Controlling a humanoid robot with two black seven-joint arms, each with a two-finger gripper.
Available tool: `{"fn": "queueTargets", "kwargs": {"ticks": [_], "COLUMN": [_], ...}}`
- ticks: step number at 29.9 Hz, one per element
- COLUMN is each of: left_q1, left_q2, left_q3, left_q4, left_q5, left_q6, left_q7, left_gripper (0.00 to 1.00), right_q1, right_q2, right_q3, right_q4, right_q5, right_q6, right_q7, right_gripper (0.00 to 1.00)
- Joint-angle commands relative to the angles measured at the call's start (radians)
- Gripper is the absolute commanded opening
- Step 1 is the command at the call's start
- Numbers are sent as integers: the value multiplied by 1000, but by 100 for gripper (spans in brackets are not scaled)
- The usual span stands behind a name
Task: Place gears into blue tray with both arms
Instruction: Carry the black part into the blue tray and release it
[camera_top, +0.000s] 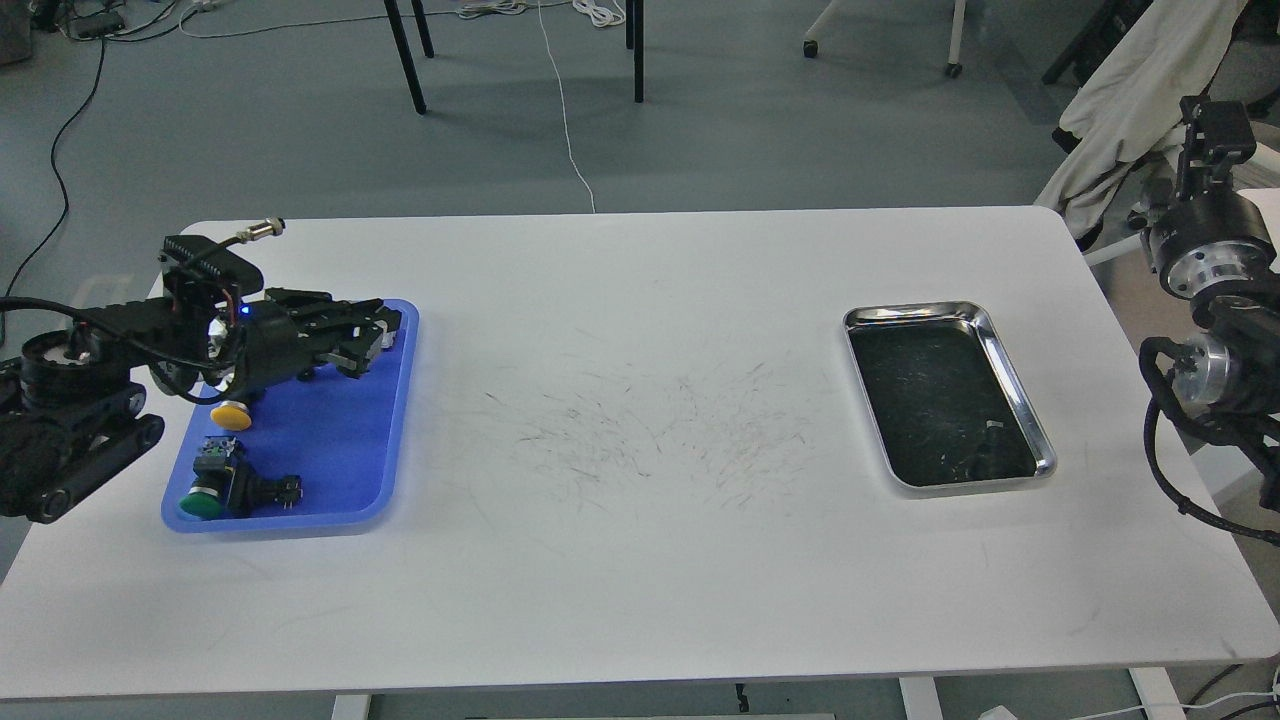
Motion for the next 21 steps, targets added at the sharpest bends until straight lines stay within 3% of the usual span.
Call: {"fn": "queueTargets", "kwargs": {"ticks": [1, 21], "left_q1": [19, 176], "left_q2": [29, 36], "left_q3": [4, 19], "left_q4": [0, -3], "left_q5": [-6, -12], "left_q6": [13, 65], "left_q7": [0, 0], "left_gripper": [8, 11], "right_q1": [0, 2], "right_q2": [-4, -3], "right_q3": [0, 0], "right_q4": [0, 0], "right_q5": [-1, -32], "right_q6": [0, 0], "right_q7": [0, 0], "right_gripper": [95, 95]}}
